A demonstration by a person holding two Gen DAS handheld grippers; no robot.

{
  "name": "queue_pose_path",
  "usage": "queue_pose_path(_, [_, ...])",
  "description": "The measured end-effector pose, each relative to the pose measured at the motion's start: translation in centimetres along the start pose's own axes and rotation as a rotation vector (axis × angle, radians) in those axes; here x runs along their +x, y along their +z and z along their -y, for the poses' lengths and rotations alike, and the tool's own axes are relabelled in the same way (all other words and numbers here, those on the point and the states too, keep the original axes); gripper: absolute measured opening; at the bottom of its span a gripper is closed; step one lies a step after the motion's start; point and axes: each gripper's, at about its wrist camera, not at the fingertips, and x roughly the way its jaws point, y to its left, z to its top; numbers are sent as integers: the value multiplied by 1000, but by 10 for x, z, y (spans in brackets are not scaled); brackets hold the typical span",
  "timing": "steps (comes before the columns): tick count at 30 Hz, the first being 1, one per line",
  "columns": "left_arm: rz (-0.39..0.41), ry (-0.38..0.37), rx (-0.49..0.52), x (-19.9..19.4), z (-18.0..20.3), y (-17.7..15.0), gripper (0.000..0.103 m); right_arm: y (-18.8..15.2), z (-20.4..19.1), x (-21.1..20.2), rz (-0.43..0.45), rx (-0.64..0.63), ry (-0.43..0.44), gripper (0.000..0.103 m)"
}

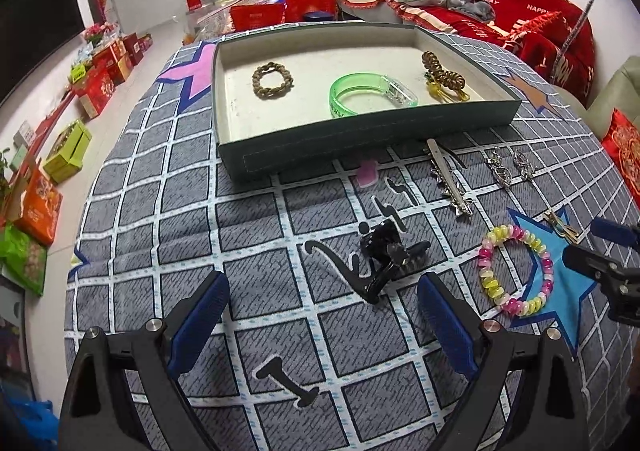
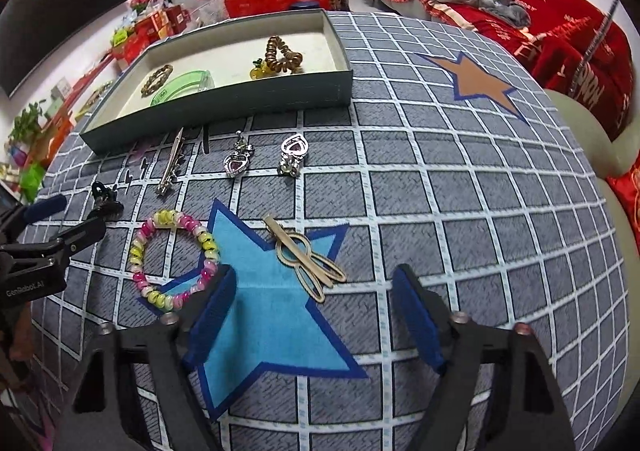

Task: Organize jewelry
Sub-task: 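Grasp the gold hair pin with the right gripper while the left grasps the black hair clip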

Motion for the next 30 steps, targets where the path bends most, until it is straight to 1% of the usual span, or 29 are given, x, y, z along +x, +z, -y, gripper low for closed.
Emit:
queue_pose_path(3, [7, 0, 4, 1, 2, 4, 103, 5, -4, 4, -7, -34, -13, 66])
queue_pose_path(5, [10, -3, 8, 1, 4, 7, 103, 7, -6, 7, -14, -54, -9, 64])
queue_pose_path(7, [0, -2, 22, 4, 7, 9, 95, 10, -9, 9, -14, -73, -10, 63])
queue_pose_path(12, [-1, -3, 32, 7, 9, 9, 95, 15, -14, 11, -14, -90, 3, 57])
queue_pose_path(14, [0, -10, 31, 7, 10, 10, 90, 16, -17, 12, -13, -96, 5, 54])
queue_pose_path(17, [-2, -6, 29, 8, 11, 11, 90, 16, -21, 11, -14, -110, 9, 44])
queue_pose_path(19, [-3, -4, 27, 8, 12, 11, 90, 16, -25, 10, -15, -122, 11, 36])
queue_pose_path(20, [-2, -4, 27, 8, 12, 11, 88, 15, -27, 9, -15, -126, 12, 33])
queue_pose_path(21, [-1, -6, 27, 8, 12, 12, 86, 15, -29, 9, -14, -127, 15, 26])
queue_pose_path(22, [0, -7, 27, 7, 12, 12, 84, 14, -30, 8, -12, -127, 12, 24])
queue_pose_path(24, [0, -1, 27, 7, 13, 12, 84, 13, -32, 8, -8, -128, 1, 23])
queue_pose_path(25, [1, -2, 26, 6, 13, 12, 82, 13, -32, 7, -6, -128, -1, 22])
queue_pose_path(26, [3, -6, 24, 6, 13, 11, 76, 12, -33, 7, -5, -126, -4, 22])
queue_pose_path(27, [5, -10, 23, 5, 13, 11, 74, 11, -33, 6, -4, -123, -5, 14])
queue_pose_path(28, [5, -8, 25, 5, 14, 11, 71, 11, -32, 5, -3, -116, -3, 9])
queue_pose_path(29, [7, -10, 25, 4, 14, 11, 63, 11, -30, 4, -2, -104, 2, 9])
queue_pose_path(30, [10, -12, 26, 4, 15, 11, 58, 11, -28, 3, -2, -91, 9, 9])
